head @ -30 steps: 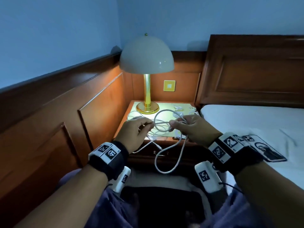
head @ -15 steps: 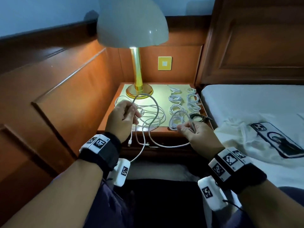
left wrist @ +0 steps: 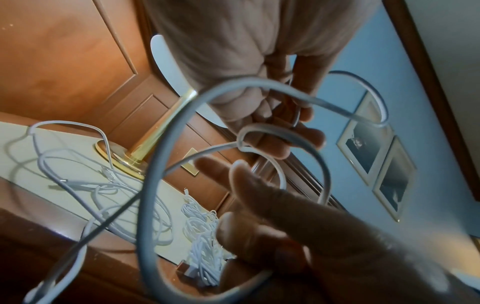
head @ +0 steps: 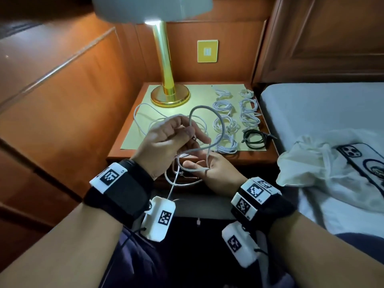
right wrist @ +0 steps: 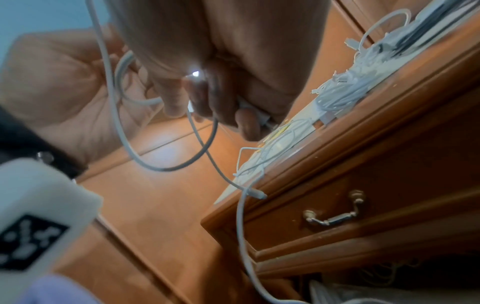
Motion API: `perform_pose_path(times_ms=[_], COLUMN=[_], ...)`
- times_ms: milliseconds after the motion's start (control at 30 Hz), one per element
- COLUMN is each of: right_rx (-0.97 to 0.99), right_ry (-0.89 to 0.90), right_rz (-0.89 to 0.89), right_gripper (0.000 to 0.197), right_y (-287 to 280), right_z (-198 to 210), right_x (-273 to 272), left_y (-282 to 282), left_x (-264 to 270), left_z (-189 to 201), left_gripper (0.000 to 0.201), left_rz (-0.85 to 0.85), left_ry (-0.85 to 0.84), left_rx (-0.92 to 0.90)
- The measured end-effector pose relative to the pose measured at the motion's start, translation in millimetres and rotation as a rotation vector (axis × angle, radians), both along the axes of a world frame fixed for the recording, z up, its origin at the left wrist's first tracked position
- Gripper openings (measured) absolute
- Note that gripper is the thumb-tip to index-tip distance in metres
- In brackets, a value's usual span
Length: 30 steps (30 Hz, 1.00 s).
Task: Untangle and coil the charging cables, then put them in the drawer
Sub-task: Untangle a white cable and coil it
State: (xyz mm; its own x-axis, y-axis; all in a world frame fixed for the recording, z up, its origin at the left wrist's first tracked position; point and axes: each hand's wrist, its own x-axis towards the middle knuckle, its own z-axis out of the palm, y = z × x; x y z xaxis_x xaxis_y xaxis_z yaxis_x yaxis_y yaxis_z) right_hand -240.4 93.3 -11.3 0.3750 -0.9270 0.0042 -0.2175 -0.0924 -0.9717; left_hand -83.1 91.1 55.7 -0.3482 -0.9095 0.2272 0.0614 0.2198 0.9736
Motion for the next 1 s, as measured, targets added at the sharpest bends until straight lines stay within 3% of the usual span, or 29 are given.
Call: perform_pose_path(times_ms=[100,200,367,500,600,700,800,900,1000], right_rx=[0.015,-0.024,-0.092,-0.076,-0.039,0.132,0.173,0.221,0.24], right_ry=[-0.097,0.004,0.0,-0.04,0.008,-0.099,-0.241,-0.32,-0.263], right_rz=[0.041,0.046,-0.01,0.007,-0.041,-0.161,-0.287,-0.412,-0.402], right_gripper=[0.022,0.028,0.038,0.019,0.021,0.029,0.026,0.025,0.027], right_y=[-6.6,-9.1,-6.1,-3.7,-3.3,-6.1,-11.2,-15.9,-16.2], right_z=[3.0,2.2,-3.2,-3.4,-2.2,1.2,11.3,24.9,37.8], right_x=[3.3,5.4,11.8,12.8,19.1,24.6,25.4,17.8,2.0], left_y=[-4.9,-8.7,-3.1,-2.0,-10.1,-24.9,-37.5,-41.1,-37.7], left_x=[4.1,8.9,11.4,9.6,10.9,21.6,38.2,44.2,36.7], left_z=[2.2,4.4,6.3,5.6,0.3,-9.8,-25.2,-38.2,-35.3], left_gripper=[0.011,0.012,0.017,0.012,0.013,0.024,0.028,0.028,0.025], left_rz=[-0.008,-0.019,-0.157,-0.203,-0.063,0.278,0.508,0.45,0.367], left_ry=[0.033,0.073,0.127,0.195,0.199,0.212,-0.067,-0.368,-0.428], left_rx=[0.02,0.033,0.063,0.138,0.109,0.114,0.169,0.172,0.117])
